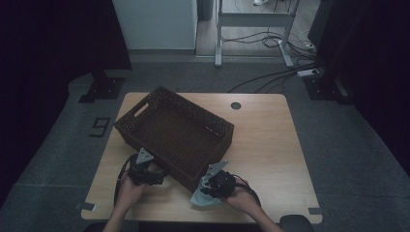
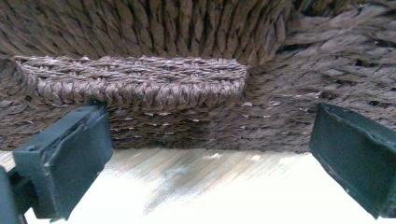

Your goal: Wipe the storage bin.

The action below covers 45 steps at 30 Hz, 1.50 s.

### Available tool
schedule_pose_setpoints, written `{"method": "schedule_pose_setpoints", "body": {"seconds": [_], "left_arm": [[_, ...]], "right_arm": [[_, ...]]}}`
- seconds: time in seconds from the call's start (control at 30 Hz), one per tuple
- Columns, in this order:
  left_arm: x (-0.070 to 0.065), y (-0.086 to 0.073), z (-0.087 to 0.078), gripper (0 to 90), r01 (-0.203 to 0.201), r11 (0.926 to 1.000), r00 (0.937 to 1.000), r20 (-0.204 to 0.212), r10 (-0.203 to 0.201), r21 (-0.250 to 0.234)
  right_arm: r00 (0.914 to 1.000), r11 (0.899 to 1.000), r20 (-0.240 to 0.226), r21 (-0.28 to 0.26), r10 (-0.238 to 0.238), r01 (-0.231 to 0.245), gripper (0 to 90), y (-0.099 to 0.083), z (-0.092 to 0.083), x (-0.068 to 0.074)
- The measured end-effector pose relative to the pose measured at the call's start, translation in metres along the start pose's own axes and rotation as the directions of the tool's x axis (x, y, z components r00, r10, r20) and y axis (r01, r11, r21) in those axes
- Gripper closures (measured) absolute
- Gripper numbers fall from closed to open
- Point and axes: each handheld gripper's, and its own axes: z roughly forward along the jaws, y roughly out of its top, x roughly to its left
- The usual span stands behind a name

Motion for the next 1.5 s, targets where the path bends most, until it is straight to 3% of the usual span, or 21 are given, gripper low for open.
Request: {"method": "schedule_pose_setpoints", "body": {"seconds": [0.3, 0.43, 0.67, 0.83, 1.17, 1.4, 1.5], "left_arm": [[0.0, 0.0, 0.0, 0.0, 0.001, 1.0, 1.0, 0.0, -0.001, -0.001], [0.0, 0.0, 0.0, 0.0, -0.001, 1.0, 1.0, 0.001, 0.001, 0.001], [0.0, 0.0, 0.0, 0.0, -0.002, 1.0, 1.0, 0.0, 0.002, 0.002], [0.0, 0.0, -0.001, 0.0, -0.003, 1.0, 1.0, -0.001, 0.003, 0.004], [0.001, 0.0, 0.0, 0.0, -0.003, 1.0, 1.0, -0.003, 0.003, 0.006], [0.001, 0.0, 0.0, 0.0, -0.004, 1.0, 1.0, -0.003, 0.004, 0.006], [0.001, 0.0, 0.0, 0.0, -0.004, 1.0, 1.0, -0.005, 0.004, 0.007]], "right_arm": [[0.9999, 1.0, -0.012, 0.003, -0.012, 0.012, 79.3, 0.001, 0.0, 0.002], [0.9998, 1.0, 0.005, 0.014, -0.018, 0.018, 79.9, 0.001, -0.004, 0.001], [0.9985, 1.0, 0.052, 0.001, 0.016, -0.016, 80.0, -0.004, -0.019, -0.014], [0.9927, 0.998, 0.104, -0.018, 0.062, -0.06, 80.0, -0.011, -0.033, -0.031], [0.9701, 0.986, 0.186, -0.092, 0.155, -0.14, 80.0, -0.026, -0.066, -0.061], [0.9427, 0.973, 0.255, -0.141, 0.215, -0.184, 80.0, -0.038, -0.085, -0.08], [0.9217, 0.964, 0.294, -0.161, 0.253, -0.213, 80.0, -0.044, -0.094, -0.088]]}}
